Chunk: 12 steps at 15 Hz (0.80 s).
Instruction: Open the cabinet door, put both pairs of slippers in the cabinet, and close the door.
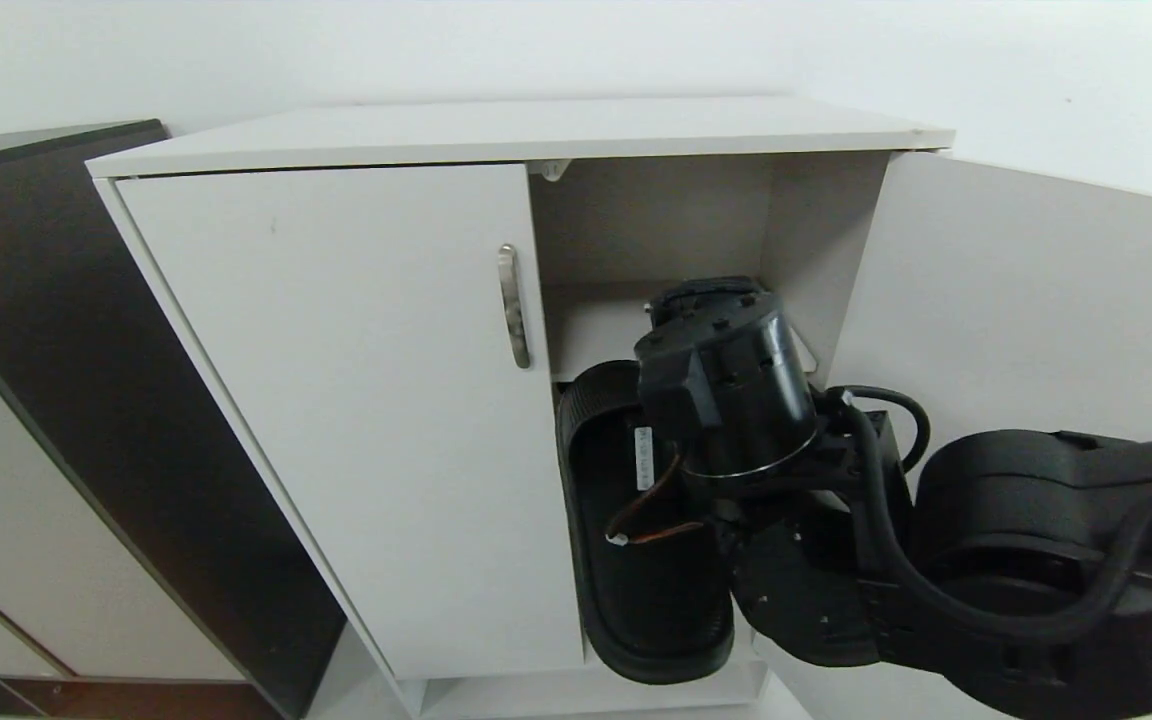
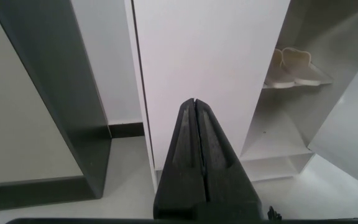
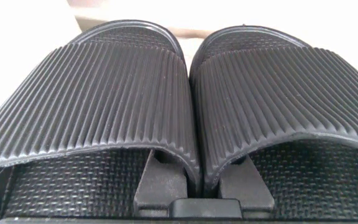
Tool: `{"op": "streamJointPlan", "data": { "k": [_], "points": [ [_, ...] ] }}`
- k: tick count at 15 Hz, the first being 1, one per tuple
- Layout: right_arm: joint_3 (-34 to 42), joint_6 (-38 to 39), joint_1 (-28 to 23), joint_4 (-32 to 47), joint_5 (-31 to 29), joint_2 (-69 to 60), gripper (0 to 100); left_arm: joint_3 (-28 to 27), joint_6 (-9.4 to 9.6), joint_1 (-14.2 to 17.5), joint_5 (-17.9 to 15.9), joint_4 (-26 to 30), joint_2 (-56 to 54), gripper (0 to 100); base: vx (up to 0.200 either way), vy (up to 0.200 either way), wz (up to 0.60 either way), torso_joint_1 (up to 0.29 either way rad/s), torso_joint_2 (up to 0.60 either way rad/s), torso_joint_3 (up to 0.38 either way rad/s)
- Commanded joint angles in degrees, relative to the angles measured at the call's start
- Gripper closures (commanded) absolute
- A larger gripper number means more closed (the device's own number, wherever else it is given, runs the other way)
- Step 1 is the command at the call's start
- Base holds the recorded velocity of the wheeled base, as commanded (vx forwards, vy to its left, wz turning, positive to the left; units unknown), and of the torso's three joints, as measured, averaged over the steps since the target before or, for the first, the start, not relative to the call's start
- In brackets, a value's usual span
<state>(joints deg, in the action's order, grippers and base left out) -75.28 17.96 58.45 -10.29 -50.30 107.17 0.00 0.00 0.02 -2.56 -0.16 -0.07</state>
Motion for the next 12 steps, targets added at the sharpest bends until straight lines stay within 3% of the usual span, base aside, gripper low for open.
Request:
{"op": "streamJointPlan", "data": {
  "k": [1,6,12],
  "points": [
    [-1.9,0.1,-0.4,0.2,-0.8,2.5,100,0.0,0.09,0.0,0.0,0.0,0.1,100,0.000,0.000,0.00,0.000,0.00,0.000],
    [-1.8,0.1,-2.1,-0.1,-0.9,2.6,100,0.0,0.18,0.1,0.0,0.0,0.1,100,0.000,0.000,0.00,0.000,0.00,0.000],
    [-1.2,0.4,-2.5,-0.3,-0.8,2.6,100,0.0,0.26,0.1,0.0,0.0,0.1,100,0.200,0.000,0.00,0.002,0.00,0.003]
  ]
}}
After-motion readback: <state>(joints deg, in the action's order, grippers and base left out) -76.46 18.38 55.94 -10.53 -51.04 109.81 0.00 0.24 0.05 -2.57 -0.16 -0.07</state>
